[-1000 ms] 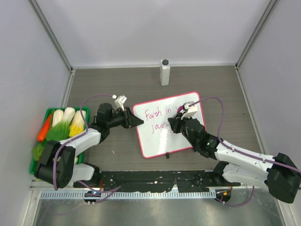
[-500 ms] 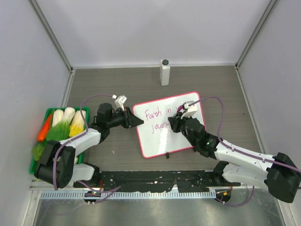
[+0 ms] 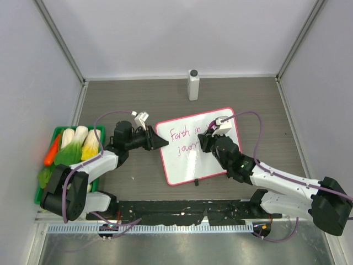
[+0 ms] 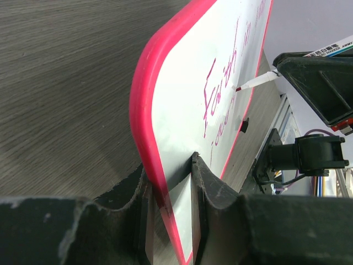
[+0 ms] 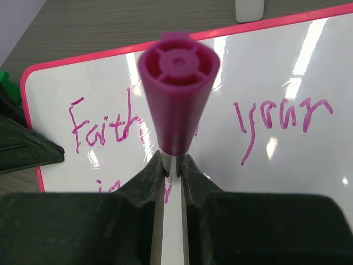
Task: Write a sentence on the whiteboard
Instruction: Write with the whiteboard marker on the whiteboard.
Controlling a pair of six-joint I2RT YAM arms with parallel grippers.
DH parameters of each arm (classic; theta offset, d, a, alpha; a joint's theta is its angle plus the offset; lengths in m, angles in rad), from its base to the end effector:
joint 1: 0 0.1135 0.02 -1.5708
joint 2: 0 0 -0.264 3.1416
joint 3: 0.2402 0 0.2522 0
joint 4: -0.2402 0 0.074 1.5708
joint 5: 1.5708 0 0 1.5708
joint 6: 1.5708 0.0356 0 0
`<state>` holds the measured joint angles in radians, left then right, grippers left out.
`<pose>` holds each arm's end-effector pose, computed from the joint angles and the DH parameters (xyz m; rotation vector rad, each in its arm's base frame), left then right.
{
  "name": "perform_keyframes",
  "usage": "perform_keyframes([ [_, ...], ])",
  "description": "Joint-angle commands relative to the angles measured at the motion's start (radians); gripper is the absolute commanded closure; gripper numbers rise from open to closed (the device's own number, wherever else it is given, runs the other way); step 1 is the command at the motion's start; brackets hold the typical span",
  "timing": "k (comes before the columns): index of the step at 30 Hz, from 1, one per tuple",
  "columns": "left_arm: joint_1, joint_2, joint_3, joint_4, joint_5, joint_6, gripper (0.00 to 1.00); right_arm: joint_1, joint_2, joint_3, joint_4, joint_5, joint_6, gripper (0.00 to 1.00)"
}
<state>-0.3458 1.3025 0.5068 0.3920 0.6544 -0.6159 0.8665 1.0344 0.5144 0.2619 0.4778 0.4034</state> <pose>0.2357 -0.1079 0.1949 0.1799 2.1017 -1.2480 0.1611 0.1644 0.2438 -0.0841 1.8222 0.4676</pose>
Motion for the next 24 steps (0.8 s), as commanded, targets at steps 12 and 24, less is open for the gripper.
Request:
perform_keyframes([
  [12,-0.005,0.029,-0.007,-0.073,-0.248,0.194,1.0,-0.004,-0.05,-0.031,-0.043,0.002,0.003,0.99],
  [24,-0.005,0.032,-0.005,-0.073,-0.248,0.196,1.0,-0.003,-0.077,-0.033,-0.05,-0.015,0.011,0.99],
])
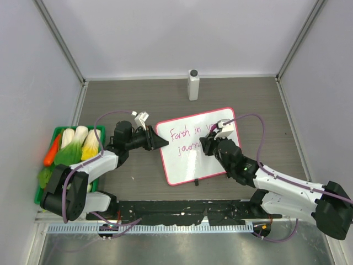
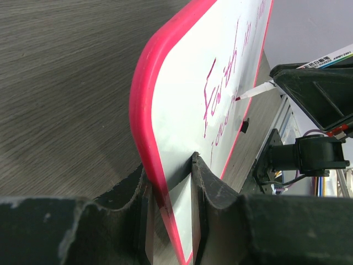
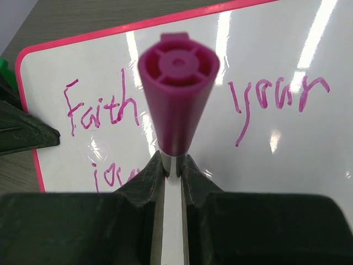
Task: Write a sentence on the whiteboard
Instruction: Write with the whiteboard marker on the whiteboard.
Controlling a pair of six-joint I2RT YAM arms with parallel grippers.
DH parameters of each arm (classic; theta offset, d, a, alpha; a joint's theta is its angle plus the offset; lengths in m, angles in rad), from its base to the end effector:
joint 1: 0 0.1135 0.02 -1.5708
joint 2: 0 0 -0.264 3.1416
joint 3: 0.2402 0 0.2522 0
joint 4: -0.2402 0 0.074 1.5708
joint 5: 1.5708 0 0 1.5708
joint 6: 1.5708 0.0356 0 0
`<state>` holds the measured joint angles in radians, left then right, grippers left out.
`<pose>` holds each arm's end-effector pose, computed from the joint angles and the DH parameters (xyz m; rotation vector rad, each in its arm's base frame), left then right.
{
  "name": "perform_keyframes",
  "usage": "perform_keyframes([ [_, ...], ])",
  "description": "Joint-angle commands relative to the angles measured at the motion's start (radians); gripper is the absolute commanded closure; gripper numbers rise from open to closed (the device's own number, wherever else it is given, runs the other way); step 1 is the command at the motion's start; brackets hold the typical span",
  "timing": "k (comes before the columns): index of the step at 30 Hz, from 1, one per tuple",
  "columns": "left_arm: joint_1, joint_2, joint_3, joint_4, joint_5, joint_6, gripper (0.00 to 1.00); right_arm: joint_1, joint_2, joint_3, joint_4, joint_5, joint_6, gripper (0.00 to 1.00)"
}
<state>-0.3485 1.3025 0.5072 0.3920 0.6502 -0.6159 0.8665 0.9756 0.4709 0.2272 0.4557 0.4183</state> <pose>0.2356 -0.1085 0.1950 0.1799 2.1016 -1.2455 0.1527 0.1555 0.2371 -0.0938 1.8442 0.4850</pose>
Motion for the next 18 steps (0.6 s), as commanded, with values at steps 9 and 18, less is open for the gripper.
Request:
perform_keyframes([
  [9,-0.003,0.034,-0.004,-0.076,-0.248,0.197,1.0,-0.001,-0.06,0.081,-0.031,-0.012,-0.006,0.99],
  [18,-0.004,0.034,-0.006,-0.076,-0.245,0.197,1.0,-0.009,-0.012,0.084,-0.014,0.037,-0.029,0.99],
])
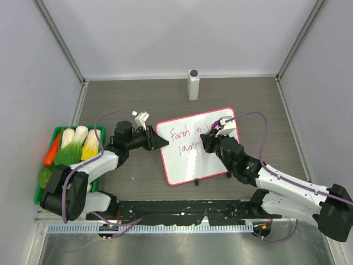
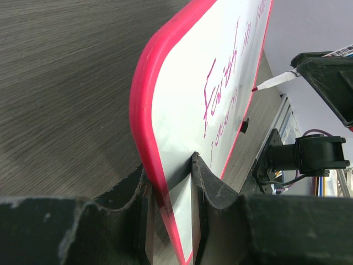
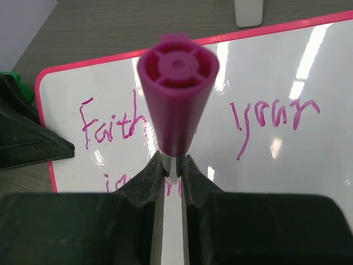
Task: Write a sentence on the whiteboard
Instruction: Write with the whiteboard marker on the whiteboard.
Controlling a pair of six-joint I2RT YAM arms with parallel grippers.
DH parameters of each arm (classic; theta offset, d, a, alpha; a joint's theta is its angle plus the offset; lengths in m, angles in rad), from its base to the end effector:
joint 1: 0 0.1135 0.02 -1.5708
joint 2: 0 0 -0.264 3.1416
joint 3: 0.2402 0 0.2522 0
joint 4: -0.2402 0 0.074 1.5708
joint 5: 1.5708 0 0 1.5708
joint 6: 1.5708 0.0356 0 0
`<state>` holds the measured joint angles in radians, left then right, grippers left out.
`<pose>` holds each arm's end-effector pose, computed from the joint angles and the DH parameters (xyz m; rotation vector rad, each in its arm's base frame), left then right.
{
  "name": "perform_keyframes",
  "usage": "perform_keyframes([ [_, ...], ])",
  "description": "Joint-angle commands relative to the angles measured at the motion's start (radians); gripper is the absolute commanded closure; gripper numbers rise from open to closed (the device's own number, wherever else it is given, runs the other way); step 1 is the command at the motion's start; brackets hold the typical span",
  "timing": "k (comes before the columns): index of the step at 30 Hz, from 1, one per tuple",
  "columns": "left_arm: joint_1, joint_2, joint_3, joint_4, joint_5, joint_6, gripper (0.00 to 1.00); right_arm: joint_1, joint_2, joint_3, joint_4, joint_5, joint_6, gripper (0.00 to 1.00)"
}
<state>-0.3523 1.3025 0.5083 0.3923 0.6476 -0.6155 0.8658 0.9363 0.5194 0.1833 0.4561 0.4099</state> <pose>0.2354 -0.1094 0.1953 0.1830 2.1006 -1.2451 0.1512 0.1535 0.2573 -0.0843 1.8064 0.5051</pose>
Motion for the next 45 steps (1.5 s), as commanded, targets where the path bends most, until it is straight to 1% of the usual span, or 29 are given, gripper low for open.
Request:
perform_keyframes([
  [1,-0.001,0.037,-0.005,-0.076,-0.243,0.197,1.0,-0.013,0.033,0.037,0.03,0.027,-0.022,0.99],
  [14,-0.002,0.041,-0.004,-0.075,-0.24,0.197,1.0,-0.036,0.067,0.008,0.028,0.026,-0.014,0.99],
  [20,-0.002,0.041,-0.002,-0.075,-0.241,0.197,1.0,-0.051,0.065,0.019,-0.007,0.061,-0.019,0.99],
  [28,-0.002,0.04,-0.004,-0.075,-0.24,0.197,1.0,-0.067,0.079,0.051,-0.005,0.069,-0.022,0.99],
  [32,-0.002,0.041,-0.001,-0.076,-0.24,0.197,1.0,-0.067,0.09,0.065,0.008,0.062,-0.025,0.99],
  [36,-0.002,0.038,-0.002,-0.076,-0.241,0.198,1.0,-0.067,0.099,0.073,0.016,0.024,-0.02,0.99],
  [41,-0.004,0.038,-0.004,-0.076,-0.241,0.198,1.0,-0.067,0.096,0.057,-0.025,-0.005,-0.008,0.99],
  [45,-0.004,0.041,-0.001,-0.076,-0.241,0.198,1.0,-0.067,0.055,0.024,-0.054,-0.022,0.01,0.99],
])
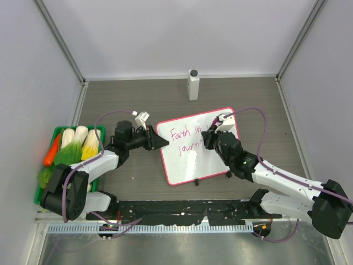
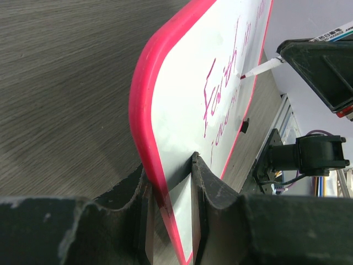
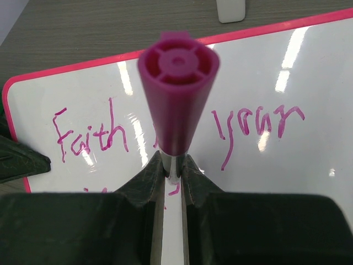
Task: Write a sentence on the whiteboard
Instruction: Write with the whiteboard marker on the whiteboard.
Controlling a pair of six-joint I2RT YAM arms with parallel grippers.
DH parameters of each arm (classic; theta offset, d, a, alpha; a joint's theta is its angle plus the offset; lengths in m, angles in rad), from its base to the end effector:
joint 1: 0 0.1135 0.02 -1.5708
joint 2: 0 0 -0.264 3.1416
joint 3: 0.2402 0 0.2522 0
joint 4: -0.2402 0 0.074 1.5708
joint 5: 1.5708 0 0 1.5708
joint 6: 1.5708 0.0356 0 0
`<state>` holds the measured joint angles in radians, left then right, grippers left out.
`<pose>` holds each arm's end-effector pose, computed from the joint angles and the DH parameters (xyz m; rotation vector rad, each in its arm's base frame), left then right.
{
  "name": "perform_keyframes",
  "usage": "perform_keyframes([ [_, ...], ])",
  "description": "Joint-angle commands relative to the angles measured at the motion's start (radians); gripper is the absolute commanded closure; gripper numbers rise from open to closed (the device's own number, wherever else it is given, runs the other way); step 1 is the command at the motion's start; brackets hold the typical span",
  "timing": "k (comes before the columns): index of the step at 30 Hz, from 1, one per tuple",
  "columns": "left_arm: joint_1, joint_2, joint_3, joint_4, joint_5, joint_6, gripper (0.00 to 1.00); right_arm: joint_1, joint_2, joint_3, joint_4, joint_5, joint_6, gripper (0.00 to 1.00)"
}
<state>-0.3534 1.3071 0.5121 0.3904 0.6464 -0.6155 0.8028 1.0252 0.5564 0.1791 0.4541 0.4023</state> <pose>0.2362 -0.1100 0.1952 0.1822 2.1035 -1.2444 0.1712 0.1547 0.2517 -0.0550 1.8505 0.4235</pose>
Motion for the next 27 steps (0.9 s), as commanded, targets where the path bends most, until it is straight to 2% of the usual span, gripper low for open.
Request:
perform_keyframes([
  [1,-0.002,0.035,-0.004,-0.074,-0.238,0.198,1.0,-0.004,-0.037,-0.027,-0.052,-0.029,0.024,0.99],
  [11,-0.004,0.038,-0.004,-0.074,-0.243,0.198,1.0,-0.004,-0.07,-0.082,-0.082,-0.023,0.05,0.99],
  [27,-0.004,0.035,-0.006,-0.076,-0.246,0.2,1.0,-0.004,-0.077,-0.02,-0.082,0.044,0.01,0.99],
])
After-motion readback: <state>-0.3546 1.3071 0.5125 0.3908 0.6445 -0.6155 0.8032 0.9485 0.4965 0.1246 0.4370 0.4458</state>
